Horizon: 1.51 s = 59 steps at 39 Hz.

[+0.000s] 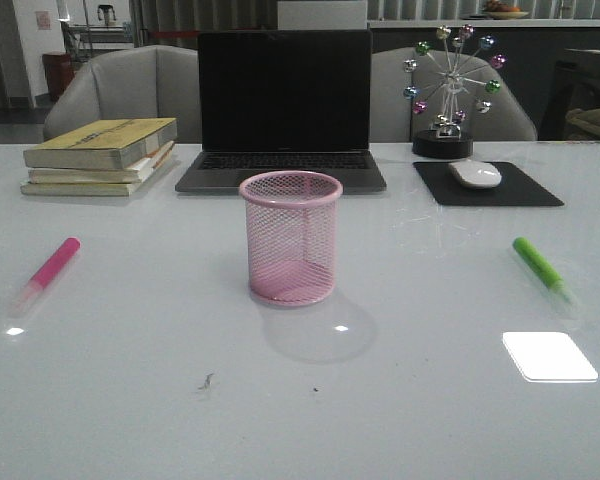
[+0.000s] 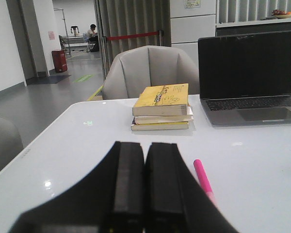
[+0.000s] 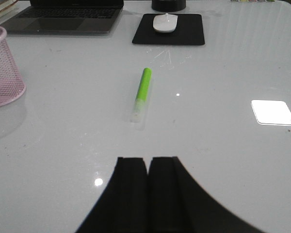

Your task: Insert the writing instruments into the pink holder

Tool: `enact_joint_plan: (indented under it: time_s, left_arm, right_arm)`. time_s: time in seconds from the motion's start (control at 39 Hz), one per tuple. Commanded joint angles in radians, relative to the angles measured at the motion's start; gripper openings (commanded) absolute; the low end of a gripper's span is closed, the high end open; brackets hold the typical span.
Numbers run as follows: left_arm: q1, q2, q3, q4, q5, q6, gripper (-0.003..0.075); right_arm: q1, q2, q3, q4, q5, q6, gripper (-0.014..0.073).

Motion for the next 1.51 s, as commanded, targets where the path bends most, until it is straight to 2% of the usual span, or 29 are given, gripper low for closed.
enact_joint_plan:
  time_s: [0.0,0.69,0.95,1.1,1.23,1.33,1.43,1.49]
  left_arm:
    - [0.0,-0.021,0.004,-0.005,-0.098,-0.001,0.0092]
    - [0.0,-0.021,0.004,-0.005,-0.109,-0.001,0.0092]
    - [0.0,-0.021,0.004,-0.005,-0.111,-0.001,0.0092]
    - [0.0,-0.021,0.004,-0.005,-0.152,-0.001,0.0092]
    - [0.0,-0.021,0.002,-0.005,-0.329,-0.001,0.0092]
    - [0.0,-0.021,-0.006,-0.005,-0.476,-0.047,0.0092]
    - [0.0,-0.021,-0.069,-0.005,-0.495,-0.094,0.0092]
    - [0.0,-0.017,-0.111,-0.001,-0.495,-0.094,0.0092]
  right_arm:
    - [-0.001,-0.02,0.001,-0.012,-0.082,0.0,0.003]
    - [-0.001,-0.02,0.001,-0.019,-0.082,0.0,0.003]
    - [-0.001,-0.02,0.001,-0.02,-0.15,0.0,0.003]
    - [-0.001,-0.02,0.001,-0.02,-0.232,0.0,0.003]
    - [-0.001,-0.02,0.001,-0.018,-0.308,0.0,0.003]
    - [-0.001,-0.02,0.001,-0.018,-0.498,0.0,0.003]
    - [-0.001,-0.02,-0.009,-0.018,-0.767,0.006,0.003]
    - [-0.001,-0.02,-0.043,-0.018,-0.814,0.025,0.003]
